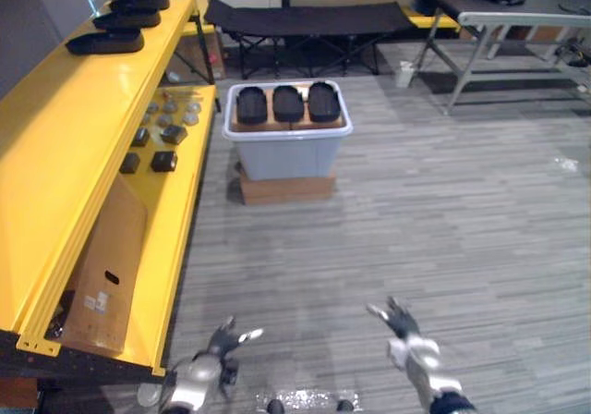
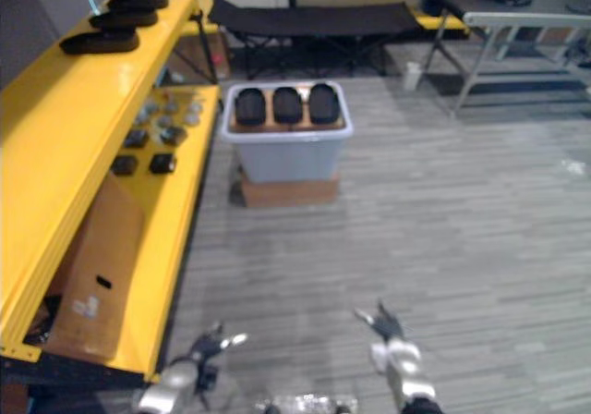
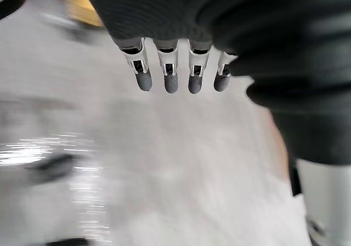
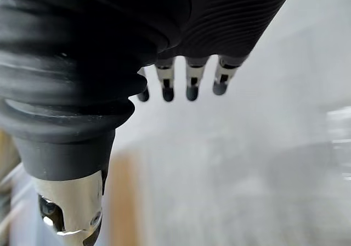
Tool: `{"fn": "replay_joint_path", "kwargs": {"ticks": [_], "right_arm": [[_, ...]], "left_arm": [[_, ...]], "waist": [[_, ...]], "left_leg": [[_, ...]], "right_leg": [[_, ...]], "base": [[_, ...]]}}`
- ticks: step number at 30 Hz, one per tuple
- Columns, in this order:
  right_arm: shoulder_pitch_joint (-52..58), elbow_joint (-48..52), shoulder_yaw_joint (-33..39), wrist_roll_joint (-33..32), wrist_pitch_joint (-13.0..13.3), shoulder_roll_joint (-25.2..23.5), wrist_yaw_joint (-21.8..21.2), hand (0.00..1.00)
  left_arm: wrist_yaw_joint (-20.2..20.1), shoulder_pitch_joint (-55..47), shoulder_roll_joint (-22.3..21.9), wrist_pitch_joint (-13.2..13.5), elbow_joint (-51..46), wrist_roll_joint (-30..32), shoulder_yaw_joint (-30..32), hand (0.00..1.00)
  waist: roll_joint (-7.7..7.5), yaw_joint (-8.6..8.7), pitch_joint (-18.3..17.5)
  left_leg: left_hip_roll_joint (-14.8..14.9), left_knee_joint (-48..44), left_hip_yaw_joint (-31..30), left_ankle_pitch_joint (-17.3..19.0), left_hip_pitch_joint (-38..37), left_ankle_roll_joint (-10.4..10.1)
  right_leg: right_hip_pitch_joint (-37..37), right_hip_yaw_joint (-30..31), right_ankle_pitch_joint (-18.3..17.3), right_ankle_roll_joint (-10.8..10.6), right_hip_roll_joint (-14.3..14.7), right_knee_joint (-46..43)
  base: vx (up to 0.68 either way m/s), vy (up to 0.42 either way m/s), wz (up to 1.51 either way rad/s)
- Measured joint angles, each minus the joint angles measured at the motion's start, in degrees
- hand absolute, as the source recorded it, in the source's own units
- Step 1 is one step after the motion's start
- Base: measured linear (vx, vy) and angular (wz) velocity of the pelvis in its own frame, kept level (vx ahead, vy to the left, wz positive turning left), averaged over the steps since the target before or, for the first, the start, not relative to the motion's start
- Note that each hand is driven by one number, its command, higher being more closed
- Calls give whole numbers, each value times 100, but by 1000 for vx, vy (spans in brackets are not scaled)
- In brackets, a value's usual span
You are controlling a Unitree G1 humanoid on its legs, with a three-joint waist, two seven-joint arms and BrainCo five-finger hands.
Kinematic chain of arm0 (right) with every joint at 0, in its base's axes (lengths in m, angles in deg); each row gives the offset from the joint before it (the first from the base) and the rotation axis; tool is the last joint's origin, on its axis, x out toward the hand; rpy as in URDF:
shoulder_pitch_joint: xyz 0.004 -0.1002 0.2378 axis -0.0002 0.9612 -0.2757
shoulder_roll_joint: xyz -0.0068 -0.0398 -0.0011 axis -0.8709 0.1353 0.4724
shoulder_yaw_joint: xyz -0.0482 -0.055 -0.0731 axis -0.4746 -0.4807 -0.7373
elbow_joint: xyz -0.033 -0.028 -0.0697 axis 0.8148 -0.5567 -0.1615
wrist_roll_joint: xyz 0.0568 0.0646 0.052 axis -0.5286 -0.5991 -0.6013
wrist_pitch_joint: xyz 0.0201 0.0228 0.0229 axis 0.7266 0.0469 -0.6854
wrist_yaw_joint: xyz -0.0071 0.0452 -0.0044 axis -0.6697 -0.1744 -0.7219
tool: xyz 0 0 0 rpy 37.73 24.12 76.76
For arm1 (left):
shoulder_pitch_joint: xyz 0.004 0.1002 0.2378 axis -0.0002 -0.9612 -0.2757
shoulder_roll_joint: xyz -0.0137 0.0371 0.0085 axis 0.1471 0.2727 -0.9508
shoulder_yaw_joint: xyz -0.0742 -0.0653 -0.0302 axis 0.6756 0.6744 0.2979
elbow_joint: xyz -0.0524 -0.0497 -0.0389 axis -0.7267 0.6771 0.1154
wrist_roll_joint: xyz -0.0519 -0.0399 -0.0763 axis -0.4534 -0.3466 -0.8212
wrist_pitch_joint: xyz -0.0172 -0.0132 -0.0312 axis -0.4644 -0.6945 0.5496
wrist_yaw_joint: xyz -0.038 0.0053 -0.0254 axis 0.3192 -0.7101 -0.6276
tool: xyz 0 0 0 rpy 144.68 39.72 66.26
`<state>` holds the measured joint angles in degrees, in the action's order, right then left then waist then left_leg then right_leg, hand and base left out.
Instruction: Walk over and take plastic housings, then place them on the shelf
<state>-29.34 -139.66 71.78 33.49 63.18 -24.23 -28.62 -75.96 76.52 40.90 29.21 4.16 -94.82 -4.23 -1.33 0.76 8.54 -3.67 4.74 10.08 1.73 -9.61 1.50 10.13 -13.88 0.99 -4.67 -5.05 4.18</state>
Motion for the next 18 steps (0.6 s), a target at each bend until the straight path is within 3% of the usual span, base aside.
{"fn": "replay_joint_path", "kwargs": {"ticks": [2, 5, 11, 16, 18], "right_arm": [[364, -126, 232, 10, -284, -48, -1, 0], [668, -174, 363, 21, -414, -223, -32, 0], [759, -187, 391, 19, -384, -243, -62, 0], [761, -251, 394, 11, -251, -260, -103, 0], [756, -250, 394, 13, -251, -263, -128, 0]], "left_arm": [[35, -227, -57, -135, 436, -29, 307, 0], [44, -420, -170, -159, 615, -28, 621, 0], [110, -552, -261, -142, 617, -488, 826, 0], [87, -620, -291, 67, 622, -712, 884, 0], [55, -614, -281, 99, 621, -712, 864, 0]], "waist": [[19, -1, -62], [41, -5, -151], [17, -8, -195], [-30, -19, -226], [-39, -20, -226]], "left_leg": [[3, 26, 10, -11, -48, 18], [6, 32, 14, -25, -43, 38], [4, 37, 19, -27, -39, 27], [-11, 37, 0, -2, -22, 63], [-53, 34, -16, 43, -32, 129]], "right_leg": [[39, 3, -5, 1, 1, -14], [9, -1, -35, 3, -2, -76], [0, -28, -78, 17, -10, -42], [19, -45, -78, 13, -11, 13], [26, -146, -159, -96, -68, -87]], "base": [[-54, -6, -2], [-86, -2, 0], [-66, 6, -2], [25, 3, 1], [88, 51, 13]]}}
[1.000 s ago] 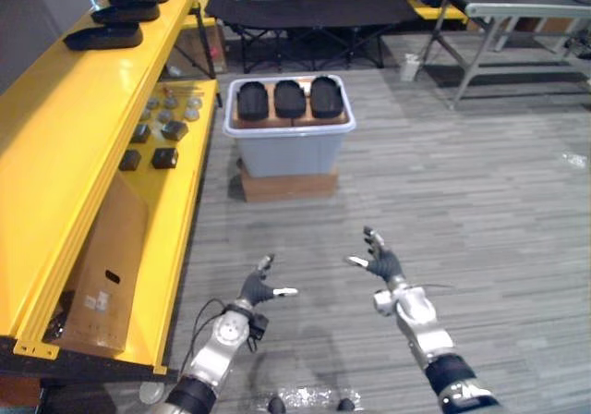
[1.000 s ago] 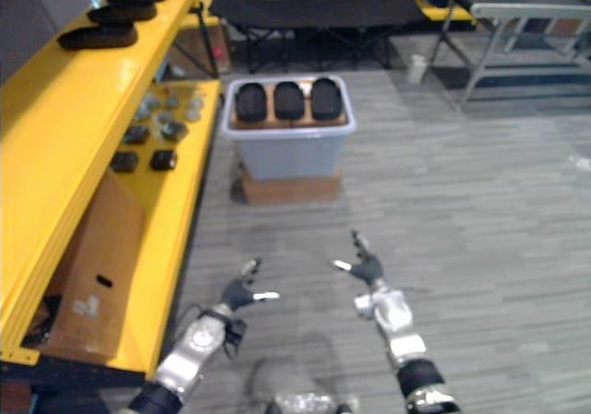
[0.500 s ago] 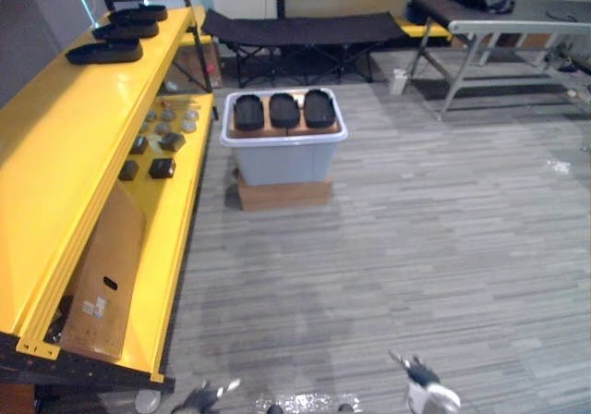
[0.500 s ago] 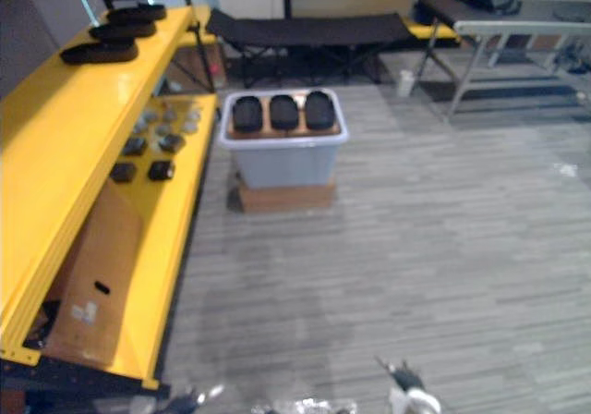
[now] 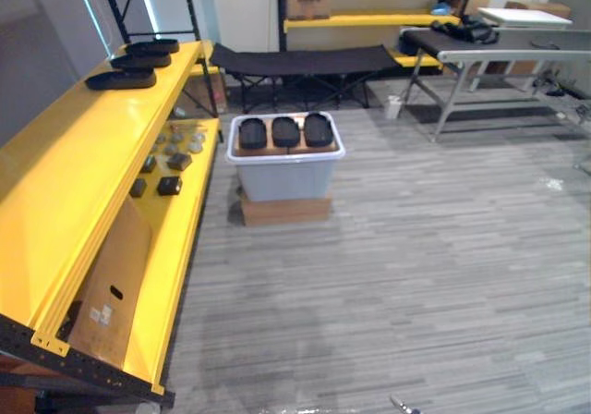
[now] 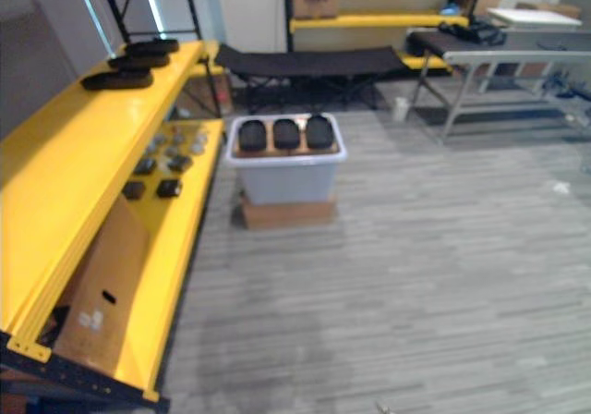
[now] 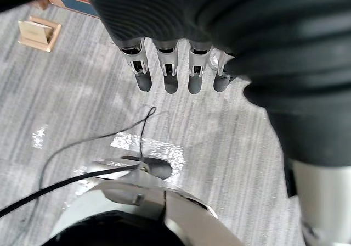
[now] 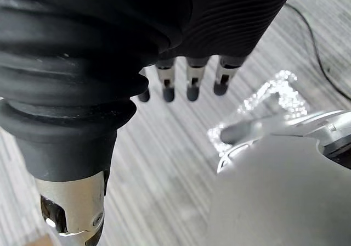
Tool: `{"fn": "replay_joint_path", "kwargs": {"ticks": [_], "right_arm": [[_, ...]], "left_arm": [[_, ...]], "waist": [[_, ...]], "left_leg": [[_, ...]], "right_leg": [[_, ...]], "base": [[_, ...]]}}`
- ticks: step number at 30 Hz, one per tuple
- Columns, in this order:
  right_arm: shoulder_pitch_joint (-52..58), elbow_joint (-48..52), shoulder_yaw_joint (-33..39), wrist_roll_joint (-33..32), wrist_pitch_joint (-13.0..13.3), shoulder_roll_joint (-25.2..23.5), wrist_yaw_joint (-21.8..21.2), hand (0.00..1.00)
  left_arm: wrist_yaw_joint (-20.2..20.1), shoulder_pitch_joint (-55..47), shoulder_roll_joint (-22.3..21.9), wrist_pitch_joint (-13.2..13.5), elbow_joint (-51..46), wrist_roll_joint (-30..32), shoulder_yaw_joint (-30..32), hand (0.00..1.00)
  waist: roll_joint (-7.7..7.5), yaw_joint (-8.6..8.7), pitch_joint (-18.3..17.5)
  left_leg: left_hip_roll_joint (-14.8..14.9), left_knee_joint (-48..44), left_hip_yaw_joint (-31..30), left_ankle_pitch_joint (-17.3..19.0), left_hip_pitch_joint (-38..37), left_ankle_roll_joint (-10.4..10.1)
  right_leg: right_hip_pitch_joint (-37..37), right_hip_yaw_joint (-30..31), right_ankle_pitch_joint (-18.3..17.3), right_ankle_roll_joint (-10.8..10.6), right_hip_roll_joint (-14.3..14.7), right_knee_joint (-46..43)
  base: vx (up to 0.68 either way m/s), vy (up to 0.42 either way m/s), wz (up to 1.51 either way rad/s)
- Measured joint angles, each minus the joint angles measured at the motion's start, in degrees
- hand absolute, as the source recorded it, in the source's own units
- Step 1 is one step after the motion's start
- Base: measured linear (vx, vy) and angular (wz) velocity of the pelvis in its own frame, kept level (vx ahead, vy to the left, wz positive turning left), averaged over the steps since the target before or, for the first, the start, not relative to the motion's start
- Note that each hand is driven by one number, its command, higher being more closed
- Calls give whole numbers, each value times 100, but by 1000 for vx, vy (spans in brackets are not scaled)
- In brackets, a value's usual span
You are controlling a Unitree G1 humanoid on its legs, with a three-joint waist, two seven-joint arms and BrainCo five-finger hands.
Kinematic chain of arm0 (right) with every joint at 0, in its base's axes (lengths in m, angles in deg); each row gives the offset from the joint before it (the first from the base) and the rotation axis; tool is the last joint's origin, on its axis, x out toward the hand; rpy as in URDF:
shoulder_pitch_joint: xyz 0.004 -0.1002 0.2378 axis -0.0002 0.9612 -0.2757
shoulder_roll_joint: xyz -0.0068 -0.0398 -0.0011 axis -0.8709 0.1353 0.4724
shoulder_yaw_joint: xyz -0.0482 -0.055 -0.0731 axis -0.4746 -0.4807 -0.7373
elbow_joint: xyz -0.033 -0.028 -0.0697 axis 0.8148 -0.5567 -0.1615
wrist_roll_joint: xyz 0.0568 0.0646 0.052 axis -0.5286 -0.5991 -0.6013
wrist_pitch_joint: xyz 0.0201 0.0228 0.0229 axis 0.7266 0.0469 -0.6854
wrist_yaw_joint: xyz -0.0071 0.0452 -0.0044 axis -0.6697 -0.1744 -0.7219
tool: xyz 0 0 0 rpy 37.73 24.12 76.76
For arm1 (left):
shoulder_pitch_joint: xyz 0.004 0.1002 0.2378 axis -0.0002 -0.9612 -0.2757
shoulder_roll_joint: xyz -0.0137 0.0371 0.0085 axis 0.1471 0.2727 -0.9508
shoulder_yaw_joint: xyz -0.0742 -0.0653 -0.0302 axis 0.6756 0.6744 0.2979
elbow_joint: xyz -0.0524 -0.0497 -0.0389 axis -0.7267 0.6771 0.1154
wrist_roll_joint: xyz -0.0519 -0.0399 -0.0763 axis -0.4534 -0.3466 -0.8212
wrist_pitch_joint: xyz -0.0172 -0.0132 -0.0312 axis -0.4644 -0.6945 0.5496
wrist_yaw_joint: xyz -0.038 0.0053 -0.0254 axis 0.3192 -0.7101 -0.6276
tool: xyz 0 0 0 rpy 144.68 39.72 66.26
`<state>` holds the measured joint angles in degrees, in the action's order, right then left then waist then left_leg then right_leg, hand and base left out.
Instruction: Walk over and take plastic housings, then place them on the shelf
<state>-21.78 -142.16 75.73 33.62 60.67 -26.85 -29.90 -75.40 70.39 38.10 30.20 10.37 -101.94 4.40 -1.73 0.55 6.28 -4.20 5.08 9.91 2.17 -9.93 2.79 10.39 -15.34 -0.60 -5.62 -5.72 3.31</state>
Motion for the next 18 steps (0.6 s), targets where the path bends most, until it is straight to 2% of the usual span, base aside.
{"fn": "replay_joint_path", "kwargs": {"ticks": [2, 3, 4, 5, 6, 7, 9, 10, 12, 13, 15, 16, 18], "right_arm": [[1, 6, -7, -2, -1, 10, -17, 0], [-10, 12, -5, -9, -1, 28, -25, 0], [-53, 28, -6, -23, -1, 83, -42, 0], [-138, 111, 4, -29, 5, 83, -75, 0], [-169, 139, 7, -40, 13, 77, -95, 0], [-170, 139, -5, -72, 14, 51, -129, 0], [-163, 124, 4, -118, 26, -5, -216, 0], [-139, 114, 15, -120, 49, -23, -218, 0], [-108, 71, 80, -116, 54, -50, -230, 0], [-86, 19, 138, -117, 51, -86, -248, 0], [-63, -41, 260, -98, 47, -114, -259, 0], [-35, -43, 287, -95, 42, -126, -260, 0], [2, -46, 344, -88, 4, -152, -262, 0]], "left_arm": [[-57, 50, 60, -9, -16, 11, -105, 0], [-70, 69, 40, -17, -18, 10, -161, 0], [-74, 100, 47, -23, -15, 13, -294, 0], [-94, 165, 83, -44, -13, 49, -309, 0], [-99, 212, 110, -71, -12, 72, -310, 0], [-101, 275, 147, -112, -14, 76, -303, 0], [-123, 336, 202, -132, -17, 78, -296, 0], [-161, 384, 208, -172, -14, 89, -278, 0], [-226, 509, 208, -236, -14, 130, -234, 0], [-236, 557, 207, -242, -15, 210, -205, 0], [-234, 572, 164, -262, -16, 306, -50, 0], [-233, 567, 150, -262, -16, 324, 1, 0], [-215, 512, 125, -258, -26, 343, 118, 0]], "waist": [[-3, 20, 3], [0, 25, 12], [55, -26, 64], [75, -20, 217], [62, -2, 354], [18, 23, 452], [-41, 14, 474], [-49, 24, 480], [-53, 23, 482], [-53, 26, 483], [-60, 37, 508], [-58, 37, 510], [-82, 14, 520]], "left_leg": [[-67, -15, -9, 103, -14, 148], [-75, -14, -22, 126, -25, 183], [-54, -40, 8, 91, -103, 216], [-44, -50, 20, 109, -334, 275], [-38, -55, 15, 142, -478, 319], [4, -77, 6, 250, -645, 350], [105, -287, -5, 475, -695, 262], [158, -425, -2, 599, -677, 182], [182, -501, -5, 706, -633, 84], [178, -551, -9, 782, -622, 16], [157, -564, -19, 879, -705, -136], [161, -573, -23, 920, -754, -173], [269, -903, -45, 1478, -943, -362]], "right_leg": [[-395, -163, -553, -423, -275, -984], [-563, -147, -581, -471, -347, -1441], [-1065, -102, -590, -462, -507, -2559], [-1456, -37, -458, -287, -671, -3705], [-1586, -38, -532, -194, -751, -4126], [-1752, 30, -806, -143, -774, -4471], [-1935, 114, -902, -209, -576, -4046], [-1977, 145, -834, -224, -410, -3359], [-2024, 159, -458, -172, -216, -2153], [-2028, 156, -89, -119, -107, -1377], [-2027, 148, 198, 3, -46, -806], [-2023, 143, 233, 53, -38, -782], [-1917, 122, 353, 307, -6, -1048]], "base": [[132, 110, 35], [129, 153, 18], [119, 179, -3], [86, 188, -1], [64, 163, 12], [17, 141, 15], [-74, 118, 2], [-218, 85, -4], [-205, 50, -1], [-90, -6, -1], [119, -55, 3], [268, -116, 9], [327, -197, 6]]}}
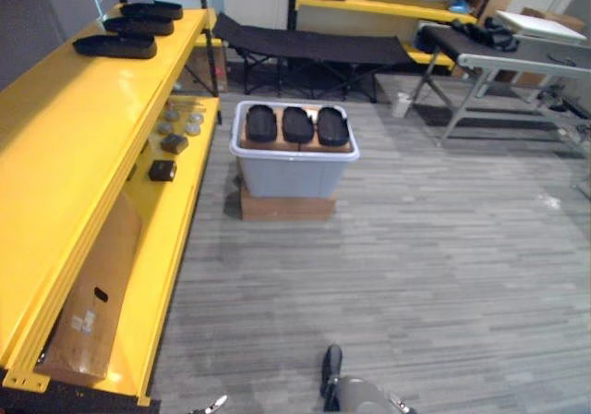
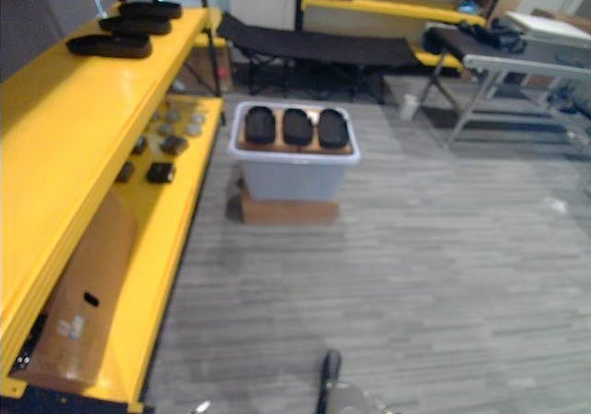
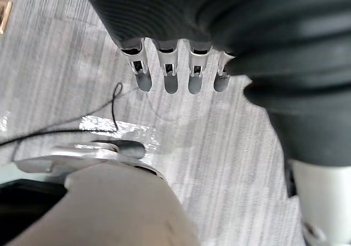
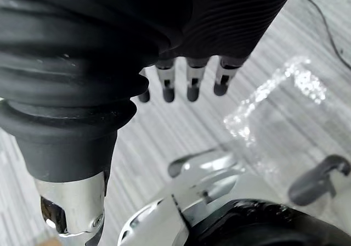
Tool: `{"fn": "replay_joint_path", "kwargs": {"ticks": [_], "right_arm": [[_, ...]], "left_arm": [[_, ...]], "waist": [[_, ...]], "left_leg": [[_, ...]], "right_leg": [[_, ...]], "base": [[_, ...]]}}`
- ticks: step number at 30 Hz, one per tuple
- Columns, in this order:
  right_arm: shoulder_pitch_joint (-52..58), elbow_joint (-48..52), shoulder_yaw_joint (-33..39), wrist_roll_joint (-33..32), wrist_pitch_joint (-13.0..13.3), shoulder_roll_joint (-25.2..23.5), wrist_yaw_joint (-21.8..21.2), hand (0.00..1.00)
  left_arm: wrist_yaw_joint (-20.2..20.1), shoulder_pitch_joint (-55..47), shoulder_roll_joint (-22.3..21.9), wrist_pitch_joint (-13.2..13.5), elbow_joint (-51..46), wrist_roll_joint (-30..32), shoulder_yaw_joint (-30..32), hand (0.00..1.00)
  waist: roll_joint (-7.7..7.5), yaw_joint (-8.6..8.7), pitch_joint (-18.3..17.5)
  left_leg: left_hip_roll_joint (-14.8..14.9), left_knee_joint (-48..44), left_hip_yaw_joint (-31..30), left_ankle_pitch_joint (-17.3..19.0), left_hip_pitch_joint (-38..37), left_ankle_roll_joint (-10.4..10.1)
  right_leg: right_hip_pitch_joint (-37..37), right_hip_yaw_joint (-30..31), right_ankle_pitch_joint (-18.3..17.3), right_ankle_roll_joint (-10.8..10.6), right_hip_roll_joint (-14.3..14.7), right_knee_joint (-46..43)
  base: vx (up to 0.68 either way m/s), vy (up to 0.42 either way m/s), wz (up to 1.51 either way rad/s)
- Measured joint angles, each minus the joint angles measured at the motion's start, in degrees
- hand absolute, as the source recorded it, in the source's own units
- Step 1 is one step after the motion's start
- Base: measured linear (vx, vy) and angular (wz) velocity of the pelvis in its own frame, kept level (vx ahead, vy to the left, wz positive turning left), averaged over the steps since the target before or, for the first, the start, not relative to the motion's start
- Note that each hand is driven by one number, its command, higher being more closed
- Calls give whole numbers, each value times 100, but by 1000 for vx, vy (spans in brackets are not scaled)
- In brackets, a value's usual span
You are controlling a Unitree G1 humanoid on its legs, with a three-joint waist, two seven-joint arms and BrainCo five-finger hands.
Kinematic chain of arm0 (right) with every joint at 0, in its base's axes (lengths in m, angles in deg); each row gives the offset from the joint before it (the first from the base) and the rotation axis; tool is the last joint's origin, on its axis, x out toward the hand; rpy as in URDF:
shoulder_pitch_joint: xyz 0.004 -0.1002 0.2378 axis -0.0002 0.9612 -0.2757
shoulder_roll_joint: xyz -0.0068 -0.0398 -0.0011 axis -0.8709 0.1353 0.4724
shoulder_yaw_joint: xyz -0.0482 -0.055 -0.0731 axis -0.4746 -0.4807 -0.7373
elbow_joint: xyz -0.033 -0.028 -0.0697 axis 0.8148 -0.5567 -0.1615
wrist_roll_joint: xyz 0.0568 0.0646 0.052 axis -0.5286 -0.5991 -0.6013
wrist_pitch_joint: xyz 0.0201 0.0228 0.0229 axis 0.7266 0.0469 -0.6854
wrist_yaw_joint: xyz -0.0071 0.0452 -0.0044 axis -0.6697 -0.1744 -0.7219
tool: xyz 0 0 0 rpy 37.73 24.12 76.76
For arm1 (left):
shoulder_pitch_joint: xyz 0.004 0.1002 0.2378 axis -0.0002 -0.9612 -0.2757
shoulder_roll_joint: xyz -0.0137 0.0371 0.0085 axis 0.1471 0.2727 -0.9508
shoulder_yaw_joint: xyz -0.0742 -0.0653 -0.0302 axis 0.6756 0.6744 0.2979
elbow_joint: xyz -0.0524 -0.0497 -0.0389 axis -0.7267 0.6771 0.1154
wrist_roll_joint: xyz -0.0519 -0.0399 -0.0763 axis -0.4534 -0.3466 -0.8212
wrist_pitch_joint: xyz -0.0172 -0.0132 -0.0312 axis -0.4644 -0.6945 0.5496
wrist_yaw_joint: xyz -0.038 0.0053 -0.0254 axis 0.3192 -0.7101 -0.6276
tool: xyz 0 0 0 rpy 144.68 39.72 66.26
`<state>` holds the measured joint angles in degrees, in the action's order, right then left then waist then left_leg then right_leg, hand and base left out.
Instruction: Walk over and take plastic housings, then place them on the shelf
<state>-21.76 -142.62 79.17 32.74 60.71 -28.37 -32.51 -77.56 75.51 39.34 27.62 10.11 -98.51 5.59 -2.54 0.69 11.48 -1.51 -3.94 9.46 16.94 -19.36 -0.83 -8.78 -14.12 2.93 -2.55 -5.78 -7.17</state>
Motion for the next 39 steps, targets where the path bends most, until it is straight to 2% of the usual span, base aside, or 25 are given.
{"fn": "replay_joint_path", "kwargs": {"ticks": [2, 3, 4, 7, 9, 11, 13, 15, 16, 17, 18, 19, 22, 24, 26, 27, 29, 31, 32, 33, 34, 36, 37, 38, 39], "right_arm": [[-21, -1, -12, -2, -25, 23, 0, 0], [-24, -1, -23, -2, -30, 67, -1, 0], [-23, -5, -58, -2, -32, 146, 6, 0], [-227, -35, -252, 97, 0, 301, 3, 0], [-363, -82, -401, 227, 9, 448, 2, 0], [-468, -135, -403, 374, 7, 522, 9, 0], [-646, -136, -394, 375, 76, 515, 19, 0], [-788, -115, -390, 384, 179, 521, 32, 0], [-812, -101, -394, 432, 232, 530, 45, 0], [-806, -85, -422, 433, 250, 528, 53, 0], [-786, -60, -471, 428, 252, 531, 59, 0], [-776, -49, -593, 420, 246, 524, 63, 0], [-845, -39, -721, 426, 178, 519, 57, 0], [-805, -34, -801, 472, 146, 522, 57, 0], [-765, -37, -808, 569, 121, 510, 47, 0], [-731, -59, -800, 766, 122, 416, 61, 0], [-686, -106, -750, 811, 125, 311, 69, 0], [-717, -112, -820, 854, 123, 307, 157, 0], [-756, -112, -842, 860, 124, 308, 204, 0], [-770, -112, -862, 862, 124, 308, 215, 0], [-794, -103, -870, 867, 129, 305, 219, 0], [-811, -89, -892, 877, 128, 300, 233, 0], [-756, -91, -882, 883, 128, 297, 239, 0], [-721, -106, -841, 883, 128, 373, 241, 0], [-739, -100, -857, 893, 132, 446, 257, 0]], "left_arm": [[34, -36, -39, 0, -3, -42, 93, 0], [56, -56, -70, -3, -2, -72, 94, 0], [72, -133, -140, -3, 7, -117, 97, 0], [117, -94, -172, 2, 11, -294, 166, 0], [170, -60, -319, 16, 12, -506, 313, 0], [176, -64, -408, 22, -47, -599, 373, 0], [148, -69, -441, 46, -187, -592, 367, 0], [136, -71, -444, 108, -224, -545, 370, 0], [122, -88, -443, 167, -222, -511, 371, 0], [104, -144, -444, 173, -220, -442, 373, 0], [91, -204, -448, 170, -217, -397, 376, 0], [22, -307, -441, 169, -205, -257, 390, 0], [-84, -286, -357, 178, -195, -193, 534, 0], [-89, -274, -271, 176, -195, -247, 534, 0], [-56, -271, -267, 179, -184, -249, 533, 0], [-51, -265, -290, 238, -191, -274, 500, 0], [-49, -260, -260, 304, -213, -278, 474, 0], [-45, -193, -250, 398, -217, -275, 439, 0], [-30, -90, -218, 440, -220, -278, 240, 0], [-17, -27, -213, 444, -220, -278, 204, 0], [4, 89, -209, 456, -224, -337, 49, 0], [19, 195, -204, 455, -222, -424, 17, 0], [27, 233, -144, 454, -236, -544, 35, 0], [65, 328, -234, 440, -183, -557, 51, 0], [52, 328, -287, 422, -199, -555, 47, 0]], "waist": [[23, -7, -8], [104, 7, -23], [264, 27, -121], [350, 6, -169], [547, 2, -75], [575, -153, -19], [571, -320, -8], [567, -360, 4], [565, -386, 12], [557, -477, 18], [559, -511, 17], [514, -528, 30], [354, -542, 125], [223, -568, 77], [189, -638, 52], [241, -603, 31], [227, -519, 10], [216, -445, -46], [273, -443, -58], [310, -437, -56], [378, -411, -46], [325, -326, -69], [140, -296, -55], [229, -303, 0], [336, -306, -39]], "left_leg": [[145, -308, 14, 360, -5, -181], [286, -432, 34, 497, -4, -303], [624, -902, 6, 609, 101, -499], [958, -2626, -102, 229, 888, -754], [1261, -3941, -56, 132, 1426, -738], [1170, -4521, -92, 302, 1974, -542], [918, -3980, -75, 386, 2415, -494], [657, -2812, -96, 316, 2768, -446], [541, -1881, -110, -34, 2868, -406], [497, -1435, -106, -668, 2869, -357], [482, -1343, -81, -916, 2823, -363], [395, -1260, -71, -1136, 2727, -164], [287, -1714, 79, -740, 2721, 290], [163, -1844, 169, -395, 2585, 367], [20, -1520, 342, -296, 2126, 437], [-79, -1115, 375, -346, 1577, 513], [-146, -841, 370, -347, 1189, 515], [-52, -667, 327, -343, 915, 497], [105, -661, 277, -288, 849, 402], [203, -668, 234, -257, 845, 347], [397, -666, 172, -206, 837, 258], [500, -667, 19, -108, 813, 84], [388, -660, -108, 12, 683, -107], [479, -673, -226, 138, 505, -155], [592, -689, -307, 111, 561, -212]], "right_leg": [[5, -8, 26, 108, 58, -245], [-25, -25, 102, 170, 170, -368], [-25, -139, -37, 302, 434, -495], [185, -129, -178, 526, 720, -304], [629, -47, -207, 570, 890, 46], [1240, 50, -272, 636, 882, 401], [1494, 167, -309, 600, 752, 562], [1646, 220, -486, 481, 581, 593], [1715, 243, -639, 398, 480, 593], [1836, 339, -765, 320, 410, 590], [1907, 386, -820, 244, 390, 607], [1966, 467, -911, 120, 329, 608], [2103, 512, -998, -82, 152, 520], [2143, 537, -1245, -214, -25, 242], [1772, 617, -1590, -311, -252, -1002], [1182, 349, -1634, -375, -592, -2768], [944, -124, -1790, -299, -866, -3462], [771, -666, -2003, -176, -867, -3224], [619, -813, -2015, -155, -665, -2637], [554, -815, -1979, -166, -528, -2272], [401, -760, -1699, -121, -274, -1471], [268, -543, -677, -72, -58, -157], [232, -256, 408, -47, -133, 348], [293, -176, 722, 38, -68, 173], [288, -165, 717, 72, -25, 130]], "base": [[318, -225, -5], [464, -315, 4], [427, -280, 0], [413, -290, -22], [293, -161, -7], [284, -65, -12], [153, 1, -32], [-221, 70, -17], [-287, 110, -13], [-174, 124, -22], [99, 164, -30], [297, 203, -20], [330, 181, -12], [379, 163, -21], [411, 171, -34], [330, 145, -7], [228, 56, 5], [44, -41, 13], [-53, -47, 17], [-15, -58, 23], [115, -107, 27], [238, -178, 33], [267, -252, 31], [248, -233, 29], [251, -199, 27]]}}
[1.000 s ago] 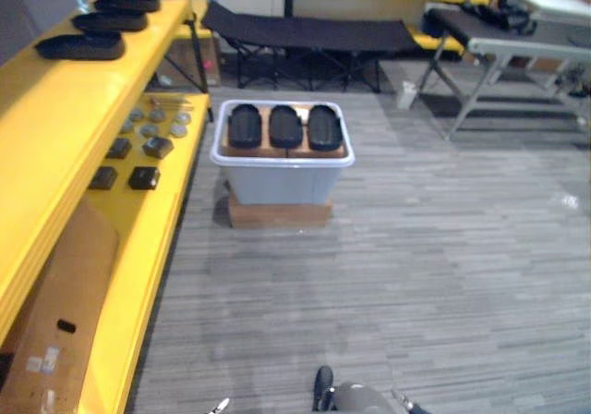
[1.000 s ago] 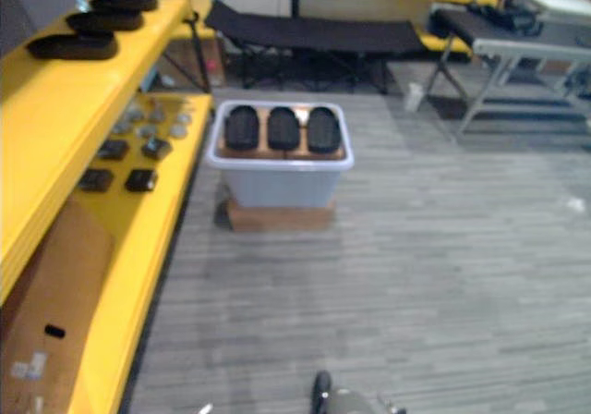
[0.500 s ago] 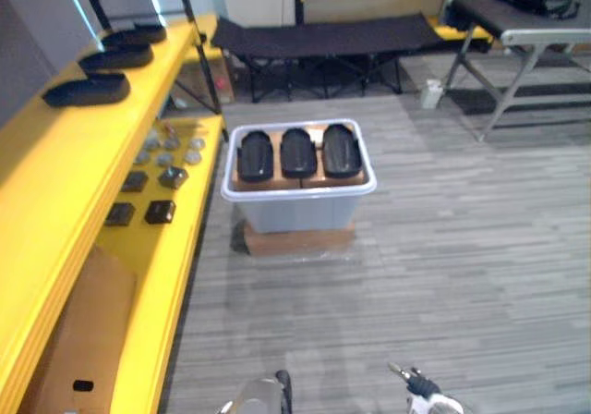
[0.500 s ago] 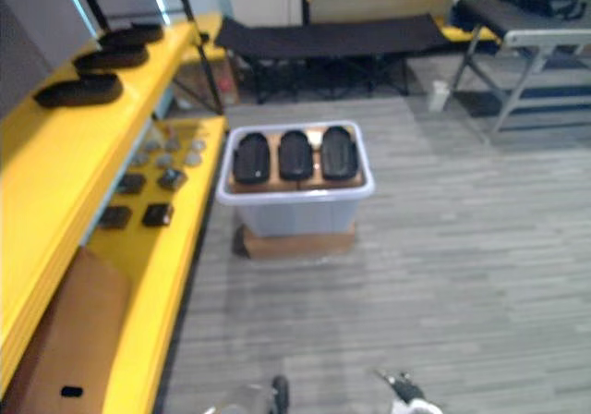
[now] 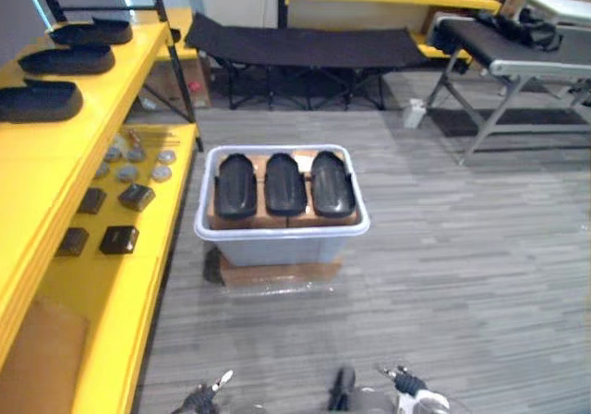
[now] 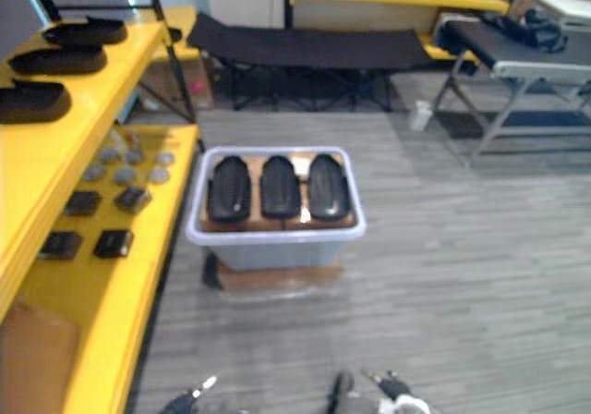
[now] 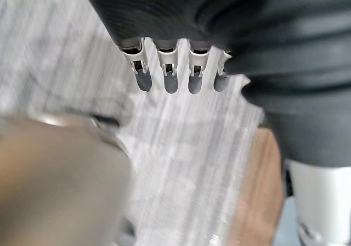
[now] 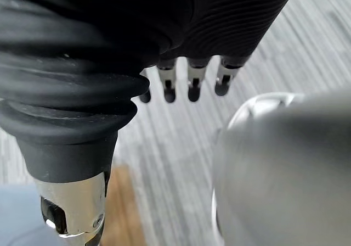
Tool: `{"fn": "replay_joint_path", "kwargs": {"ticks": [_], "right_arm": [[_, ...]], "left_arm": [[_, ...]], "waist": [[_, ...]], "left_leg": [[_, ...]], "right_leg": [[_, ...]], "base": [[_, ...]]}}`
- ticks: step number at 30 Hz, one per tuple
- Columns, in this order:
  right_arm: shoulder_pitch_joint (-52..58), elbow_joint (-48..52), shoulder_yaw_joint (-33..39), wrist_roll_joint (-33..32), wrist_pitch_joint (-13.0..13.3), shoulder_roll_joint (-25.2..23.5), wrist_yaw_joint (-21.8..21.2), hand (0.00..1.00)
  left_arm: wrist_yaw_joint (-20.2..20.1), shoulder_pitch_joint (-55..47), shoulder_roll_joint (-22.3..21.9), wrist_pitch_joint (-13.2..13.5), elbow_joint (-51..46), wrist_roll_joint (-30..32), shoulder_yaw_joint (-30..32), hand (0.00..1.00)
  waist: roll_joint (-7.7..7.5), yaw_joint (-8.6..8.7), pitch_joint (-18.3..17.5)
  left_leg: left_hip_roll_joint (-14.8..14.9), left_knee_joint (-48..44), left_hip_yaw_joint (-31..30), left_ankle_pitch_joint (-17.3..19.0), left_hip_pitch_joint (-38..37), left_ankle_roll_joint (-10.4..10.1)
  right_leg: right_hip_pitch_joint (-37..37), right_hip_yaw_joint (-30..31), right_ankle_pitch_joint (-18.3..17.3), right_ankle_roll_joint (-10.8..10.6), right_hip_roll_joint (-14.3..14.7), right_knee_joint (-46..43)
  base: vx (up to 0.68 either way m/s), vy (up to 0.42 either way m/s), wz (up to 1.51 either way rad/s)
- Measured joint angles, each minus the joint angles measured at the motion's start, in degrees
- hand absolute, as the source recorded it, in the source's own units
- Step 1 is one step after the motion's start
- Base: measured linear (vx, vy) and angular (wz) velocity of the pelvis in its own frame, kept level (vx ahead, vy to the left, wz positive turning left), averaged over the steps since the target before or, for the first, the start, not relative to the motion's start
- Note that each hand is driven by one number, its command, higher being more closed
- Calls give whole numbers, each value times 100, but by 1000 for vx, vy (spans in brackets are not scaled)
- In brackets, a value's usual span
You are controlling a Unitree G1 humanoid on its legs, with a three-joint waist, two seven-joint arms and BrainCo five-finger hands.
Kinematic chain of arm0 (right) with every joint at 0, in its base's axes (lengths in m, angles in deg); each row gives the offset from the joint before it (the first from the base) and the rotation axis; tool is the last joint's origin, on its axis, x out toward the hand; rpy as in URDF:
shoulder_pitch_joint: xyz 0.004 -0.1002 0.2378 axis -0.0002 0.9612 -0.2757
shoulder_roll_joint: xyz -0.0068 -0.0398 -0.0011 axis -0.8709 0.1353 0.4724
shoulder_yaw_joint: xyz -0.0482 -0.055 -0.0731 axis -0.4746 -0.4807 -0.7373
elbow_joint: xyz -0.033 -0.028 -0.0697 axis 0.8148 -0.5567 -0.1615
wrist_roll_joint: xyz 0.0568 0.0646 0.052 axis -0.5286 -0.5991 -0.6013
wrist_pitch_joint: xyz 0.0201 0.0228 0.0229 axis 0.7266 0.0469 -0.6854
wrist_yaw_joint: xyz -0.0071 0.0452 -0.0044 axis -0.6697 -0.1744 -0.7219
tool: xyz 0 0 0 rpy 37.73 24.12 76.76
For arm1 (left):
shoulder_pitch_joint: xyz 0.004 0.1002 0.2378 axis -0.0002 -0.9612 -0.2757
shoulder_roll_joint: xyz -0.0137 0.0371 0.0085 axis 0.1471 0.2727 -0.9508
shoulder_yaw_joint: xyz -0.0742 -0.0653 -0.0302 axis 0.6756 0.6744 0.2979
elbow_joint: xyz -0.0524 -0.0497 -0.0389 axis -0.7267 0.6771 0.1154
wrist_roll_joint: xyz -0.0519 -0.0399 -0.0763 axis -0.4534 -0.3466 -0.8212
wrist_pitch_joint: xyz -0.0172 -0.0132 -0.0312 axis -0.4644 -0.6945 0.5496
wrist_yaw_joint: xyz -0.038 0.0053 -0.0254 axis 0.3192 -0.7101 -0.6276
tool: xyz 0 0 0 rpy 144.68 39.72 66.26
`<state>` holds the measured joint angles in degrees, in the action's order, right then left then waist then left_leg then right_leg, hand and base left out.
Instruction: Walk over and take plastic housings, then place them on the shelf
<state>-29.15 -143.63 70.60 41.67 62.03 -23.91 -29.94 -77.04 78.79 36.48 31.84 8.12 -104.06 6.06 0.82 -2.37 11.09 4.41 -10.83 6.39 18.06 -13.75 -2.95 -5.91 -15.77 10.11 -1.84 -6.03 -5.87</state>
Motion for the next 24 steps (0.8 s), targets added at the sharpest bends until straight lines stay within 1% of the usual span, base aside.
{"fn": "replay_joint_path", "kwargs": {"ticks": [1, 2, 3, 4, 5, 6, 8, 9, 10, 12, 14, 15, 16, 17, 18, 19, 20, 21, 22, 23, 24], "right_arm": [[-12, 0, 16, 1, 26, 103, 4, 0], [-64, -13, 12, -3, 25, 185, 10, 0], [-83, -13, 13, -15, 24, 184, 8, 0], [-84, -15, 5, -22, 14, 185, 4, 0], [-98, -15, -14, -25, 17, 99, -26, 0], [-109, -16, -21, -26, 16, 60, -46, 0], [-135, -20, -74, -94, 17, -41, -72, 0], [-83, -29, -136, -224, 14, -70, -71, 0], [-26, -38, -167, -307, 7, -80, -72, 0], [3, -153, -160, -315, 7, -74, -82, 0], [43, -165, -163, -299, 9, -61, -88, 0], [45, -166, -161, -299, 14, -50, -95, 0], [26, -162, -159, -302, 28, -36, -97, 0], [34, -163, -157, -303, 32, -12, -96, 0], [29, -163, -156, -303, 32, -15, -97, 0], [56, -168, -146, -303, 26, 26, -94, 0], [69, -191, -118, -304, 22, 42, -94, 0], [68, -202, -115, -304, 20, 41, -95, 0], [68, -201, -117, -303, 20, 35, -95, 0], [80, -183, -117, -315, 28, 47, -91, 0], [105, -159, -119, -320, 33, 113, -85, 0]], "left_arm": [[9, 5, -102, -15, -11, 8, -2, 0], [13, 78, -200, -26, -10, 8, -4, 0], [15, 107, -221, -80, 13, 7, -3, 0], [34, 98, -231, -192, 15, 12, 2, 0], [85, 62, -243, -252, 14, 4, 79, 0], [111, 59, -233, -254, 11, 12, 97, 0], [140, 54, -166, -275, 14, -1, 98, 0], [128, 31, -160, -281, 17, -2, 100, 0], [111, 31, -146, -264, 13, 2, 105, 0], [149, 7, -134, -203, 13, -130, 107, 0], [155, -21, -152, -154, 2, -247, 110, 0], [170, -18, -162, -125, 1, -257, 106, 0], [174, -7, -161, -93, -4, -288, 108, 0], [173, 0, -150, -21, -3, -298, 124, 0], [171, 2, -173, -5, -4, -295, 163, 0], [159, 2, -233, -6, -12, -281, 226, 0], [146, 2, -259, 7, -38, -277, 230, 0], [148, 1, -262, 17, -44, -265, 227, 0], [148, -3, -271, 27, -63, -216, 218, 0], [138, -20, -290, 15, -70, -163, 206, 0], [128, -23, -317, -5, -66, -161, 209, 0]], "waist": [[50, 32, -26], [200, 5, -28], [240, 34, -9], [250, 18, -13], [222, 0, -21], [198, -11, -29], [117, 0, -43], [64, 7, -74], [-6, -6, -135], [-39, -20, -177], [-18, -27, -198], [29, -46, -204], [87, -56, -167], [54, -51, -135], [82, -63, -150], [135, -62, -142], [134, -77, -133], [133, -95, -133], [139, -109, -130], [247, -117, -142], [311, -132, -133]], "left_leg": [[47, 73, -159, -50, -19, -36], [170, 150, -203, -40, -30, -59], [204, 156, -276, -59, -20, -84], [243, 173, -330, -136, -51, -136], [260, 150, -331, -201, -79, -159], [267, 131, -328, -226, -74, -154], [263, -60, -333, -281, 6, -214], [252, -351, -342, -295, 156, -225], [244, -757, -325, -324, 370, -277], [269, -1576, -258, -495, 788, -417], [334, -2022, -255, -603, 1006, -444], [407, -2391, -224, -726, 1213, -503], [517, -2935, -128, -991, 1461, -589], [625, -3506, -80, -1159, 1732, -561], [655, -3607, -48, -961, 1810, -473], [629, -3481, 60, -518, 1897, -460], [490, -2953, 118, -298, 1911, -442], [399, -2596, 170, -268, 1914, -433], [231, -1786, 252, -305, 1887, -428], [115, -806, 264, -584, 1864, -432], [128, -641, 291, -878, 1879, -152]], "right_leg": [[43, -15, -222, -20, 76, 61], [71, -100, -286, 12, 188, 115], [113, -160, -308, 38, 203, 132], [169, -192, -366, 67, 246, 141], [221, -197, -410, 74, 262, 149], [231, -199, -430, 74, 271, 155], [317, -251, -467, 49, 288, 255], [421, -293, -476, 54, 284, 406], [492, -285, -467, 59, 284, 555], [623, -254, -440, 63, 295, 775], [623, -173, -450, 77, 315, 817], [632, -138, -459, 91, 367, 867], [722, -115, -488, 134, 417, 931], [816, -90, -529, 190, 415, 968], [858, -76, -564, 221, 414, 961], [990, -75, -612, 255, 389, 946], [1099, -63, -666, 215, 302, 932], [1141, -49, -698, 172, 252, 920], [1196, -18, -748, 107, 166, 889], [1186, 3, -833, -15, 156, 863], [1203, 39, -868, -70, 199, 862]], "base": [[247, -151, 22], [252, -153, 29], [180, -130, 24], [120, -105, 23], [87, -87, 10], [52, -57, 2], [28, -49, 13], [28, -58, 14], [26, -59, 9], [23, -92, -4], [16, -84, -18], [18, -92, -22], [20, -123, -20], [19, -102, -11], [-15, -66, -3], [-87, -5, -4], [-161, 32, -4], [-316, 92, -11], [-462, 150, -14], [-445, 186, -18], [-269, 211, -28]]}}
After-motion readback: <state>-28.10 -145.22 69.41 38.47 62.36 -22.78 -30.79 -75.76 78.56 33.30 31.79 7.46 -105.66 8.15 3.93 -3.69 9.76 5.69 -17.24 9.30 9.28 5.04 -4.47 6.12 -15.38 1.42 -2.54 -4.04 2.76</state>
